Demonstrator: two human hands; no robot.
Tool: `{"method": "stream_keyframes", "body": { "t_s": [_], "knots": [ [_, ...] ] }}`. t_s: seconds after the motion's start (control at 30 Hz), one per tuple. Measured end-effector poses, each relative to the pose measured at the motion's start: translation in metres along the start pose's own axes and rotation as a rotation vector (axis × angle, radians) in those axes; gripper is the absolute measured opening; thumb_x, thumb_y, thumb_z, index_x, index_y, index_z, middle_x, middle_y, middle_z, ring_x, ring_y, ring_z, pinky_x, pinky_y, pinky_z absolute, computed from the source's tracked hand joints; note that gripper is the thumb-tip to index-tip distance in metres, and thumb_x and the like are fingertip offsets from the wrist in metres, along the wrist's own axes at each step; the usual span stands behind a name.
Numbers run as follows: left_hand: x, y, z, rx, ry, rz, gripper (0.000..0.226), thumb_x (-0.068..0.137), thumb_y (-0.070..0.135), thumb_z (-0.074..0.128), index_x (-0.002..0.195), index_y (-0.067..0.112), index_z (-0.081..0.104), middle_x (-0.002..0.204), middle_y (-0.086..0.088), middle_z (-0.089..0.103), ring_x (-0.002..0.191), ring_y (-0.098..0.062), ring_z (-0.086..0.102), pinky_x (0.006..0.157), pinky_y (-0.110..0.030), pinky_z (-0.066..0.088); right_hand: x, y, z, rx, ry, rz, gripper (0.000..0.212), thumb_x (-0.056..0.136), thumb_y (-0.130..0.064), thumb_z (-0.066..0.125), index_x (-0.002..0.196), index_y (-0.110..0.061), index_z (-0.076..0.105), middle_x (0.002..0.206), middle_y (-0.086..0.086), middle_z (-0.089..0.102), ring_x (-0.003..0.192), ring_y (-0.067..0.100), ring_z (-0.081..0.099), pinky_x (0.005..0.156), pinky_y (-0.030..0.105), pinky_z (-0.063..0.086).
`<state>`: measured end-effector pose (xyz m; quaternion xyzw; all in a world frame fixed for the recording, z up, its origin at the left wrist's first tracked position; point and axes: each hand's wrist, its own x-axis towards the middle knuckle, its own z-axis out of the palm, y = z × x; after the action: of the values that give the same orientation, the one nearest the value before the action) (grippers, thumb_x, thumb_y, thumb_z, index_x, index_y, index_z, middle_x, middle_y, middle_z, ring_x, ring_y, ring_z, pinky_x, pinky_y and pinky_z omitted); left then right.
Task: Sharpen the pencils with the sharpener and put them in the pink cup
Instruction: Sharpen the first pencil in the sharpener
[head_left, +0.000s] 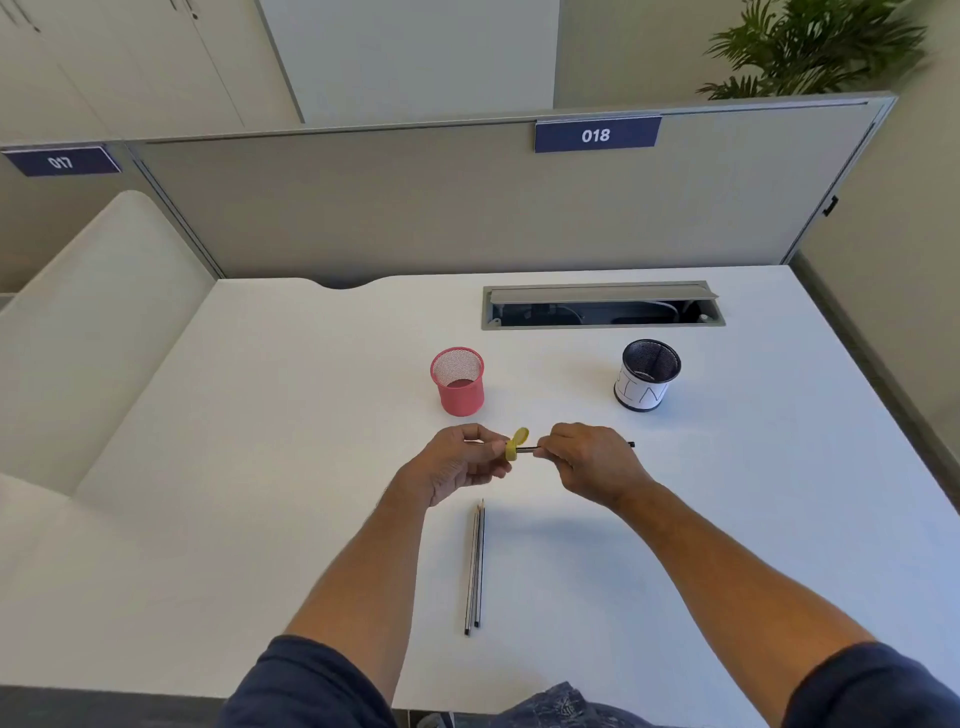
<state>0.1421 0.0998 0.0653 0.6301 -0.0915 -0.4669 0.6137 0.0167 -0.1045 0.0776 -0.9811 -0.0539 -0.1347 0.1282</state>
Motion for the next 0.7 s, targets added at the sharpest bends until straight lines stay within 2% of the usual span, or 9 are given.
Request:
{"method": "stream_keyframes", "body": {
  "t_s": [0.1, 0.23, 0.33, 0.4, 0.47, 0.53, 0.6, 0.7],
  "knots": [
    [0.000, -0.001, -0.001, 0.116, 0.001, 0.000, 0.024, 0.075, 0.018, 0.084, 0.097, 0.016, 0.074, 0.098, -0.013, 0.078, 0.085, -0.022, 0.073, 0.076, -0.031, 0.048, 0.004, 0.002, 0.000, 0.138, -0.248, 0.206, 0.022, 0.101, -0.029, 0.056, 0.100, -0.022, 0.077, 0.091, -0.005, 0.071, 0.079, 0.018, 0.060, 0.062, 0.027, 0.035],
    [0.003, -0.002, -0.004, 0.188, 0.034, -0.032, 0.032, 0.061, 0.011, 0.087, 0.090, 0.020, 0.080, 0.091, -0.005, 0.078, 0.083, -0.016, 0.067, 0.080, -0.032, 0.044, 0.009, 0.005, -0.002, 0.455, -0.450, 0.414, 0.031, 0.101, -0.038, 0.056, 0.081, -0.026, 0.076, 0.068, -0.007, 0.061, 0.060, 0.011, 0.050, 0.059, 0.028, 0.039],
    [0.004, -0.001, -0.003, 0.206, 0.026, -0.027, 0.030, 0.061, 0.012, 0.087, 0.089, 0.024, 0.082, 0.089, -0.002, 0.078, 0.080, -0.012, 0.066, 0.080, -0.031, 0.046, 0.012, 0.007, -0.005, 0.575, -0.508, 0.471, 0.034, 0.102, -0.039, 0.054, 0.077, -0.028, 0.076, 0.063, -0.005, 0.056, 0.059, 0.012, 0.046, 0.059, 0.028, 0.039],
    [0.004, 0.001, -0.002, 0.202, 0.029, -0.016, 0.033, 0.062, 0.015, 0.089, 0.094, 0.022, 0.081, 0.090, -0.005, 0.079, 0.082, -0.014, 0.069, 0.081, -0.034, 0.046, 0.012, 0.008, -0.006, 0.593, -0.480, 0.453, 0.028, 0.101, -0.038, 0.055, 0.084, -0.030, 0.075, 0.061, -0.008, 0.056, 0.058, 0.010, 0.047, 0.061, 0.028, 0.041],
    [0.004, 0.002, 0.000, 0.199, 0.030, -0.007, 0.038, 0.064, 0.022, 0.090, 0.100, 0.018, 0.078, 0.097, -0.010, 0.079, 0.083, -0.017, 0.071, 0.082, -0.037, 0.045, 0.012, 0.010, -0.008, 0.581, -0.440, 0.417, 0.012, 0.096, -0.040, 0.063, 0.095, -0.030, 0.070, 0.061, -0.010, 0.059, 0.058, 0.008, 0.051, 0.060, 0.026, 0.044],
    [0.003, 0.003, 0.000, 0.188, 0.032, -0.007, 0.041, 0.067, 0.031, 0.088, 0.104, 0.016, 0.076, 0.102, -0.013, 0.079, 0.082, -0.017, 0.071, 0.081, -0.037, 0.044, 0.011, 0.012, -0.008, 0.540, -0.416, 0.360, 0.016, 0.090, -0.039, 0.070, 0.100, -0.030, 0.061, 0.068, -0.010, 0.064, 0.062, 0.006, 0.057, 0.062, 0.026, 0.047],
    [0.003, 0.003, 0.001, 0.168, 0.036, -0.014, 0.036, 0.073, 0.034, 0.085, 0.102, 0.016, 0.075, 0.100, -0.013, 0.079, 0.079, -0.017, 0.070, 0.077, -0.035, 0.044, 0.010, 0.013, -0.006, 0.436, -0.366, 0.314, 0.013, 0.092, -0.034, 0.068, 0.099, -0.028, 0.058, 0.077, -0.009, 0.066, 0.069, 0.011, 0.060, 0.065, 0.031, 0.050],
    [0.005, 0.002, 0.003, 0.088, 0.063, -0.014, 0.033, 0.076, 0.036, 0.081, 0.099, 0.012, 0.074, 0.089, -0.014, 0.077, 0.069, -0.019, 0.068, 0.068, -0.030, 0.045, 0.006, 0.010, -0.001, 0.157, -0.110, 0.116, 0.006, 0.095, -0.028, 0.066, 0.097, -0.022, 0.065, 0.085, -0.007, 0.067, 0.071, 0.020, 0.059, 0.059, 0.033, 0.047]
  ]
}}
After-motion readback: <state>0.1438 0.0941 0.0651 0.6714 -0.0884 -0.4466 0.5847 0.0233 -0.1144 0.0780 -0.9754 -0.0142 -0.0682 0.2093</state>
